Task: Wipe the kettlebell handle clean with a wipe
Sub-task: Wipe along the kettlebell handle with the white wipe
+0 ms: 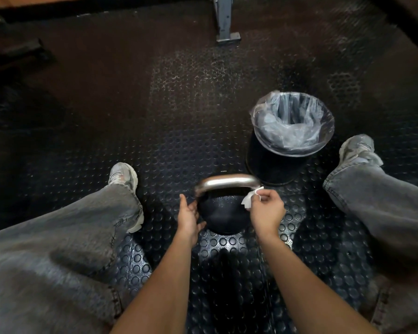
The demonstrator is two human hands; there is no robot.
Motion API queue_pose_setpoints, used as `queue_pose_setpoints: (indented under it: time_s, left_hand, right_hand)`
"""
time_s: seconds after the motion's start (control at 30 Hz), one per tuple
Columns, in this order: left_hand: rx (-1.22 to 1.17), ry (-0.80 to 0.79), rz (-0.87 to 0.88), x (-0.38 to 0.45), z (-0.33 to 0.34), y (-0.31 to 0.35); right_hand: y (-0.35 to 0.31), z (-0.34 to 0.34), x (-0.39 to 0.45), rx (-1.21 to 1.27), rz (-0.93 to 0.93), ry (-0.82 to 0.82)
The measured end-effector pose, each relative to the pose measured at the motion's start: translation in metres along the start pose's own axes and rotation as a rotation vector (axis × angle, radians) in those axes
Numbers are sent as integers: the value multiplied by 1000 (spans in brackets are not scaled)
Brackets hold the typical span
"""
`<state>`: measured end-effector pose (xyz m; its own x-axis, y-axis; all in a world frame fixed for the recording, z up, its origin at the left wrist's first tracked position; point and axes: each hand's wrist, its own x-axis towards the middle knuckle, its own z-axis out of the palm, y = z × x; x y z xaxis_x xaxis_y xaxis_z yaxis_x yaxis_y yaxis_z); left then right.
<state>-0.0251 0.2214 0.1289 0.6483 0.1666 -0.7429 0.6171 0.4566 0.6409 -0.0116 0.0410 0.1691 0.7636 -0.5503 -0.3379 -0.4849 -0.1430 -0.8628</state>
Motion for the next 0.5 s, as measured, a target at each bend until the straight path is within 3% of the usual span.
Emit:
queue_pose_setpoints:
  time_s: [0.1, 0.2, 0.27, 0.37, 0.43, 0.5]
  left_hand:
    - [-1, 0, 0, 2, 0, -2]
    - [-11, 4, 2, 3, 0, -3]
    - [-15, 3, -3, 3, 1, -2]
    - [-6, 6, -8, 1, 0, -1]
    - [8, 10, -9, 1, 0, -1]
    - [13, 15, -11, -1, 0, -1]
  right_hand:
    - [-15, -1, -16, 28, -187, 14]
    - [-21, 5, -29, -46, -586, -110]
    - [-17, 10, -28, -135, -664, -172]
    - [-9, 10, -22, -162, -407, -151]
    - [-4, 5, -12, -111, -129, -47]
    - [-5, 1, -4, 4, 6, 53]
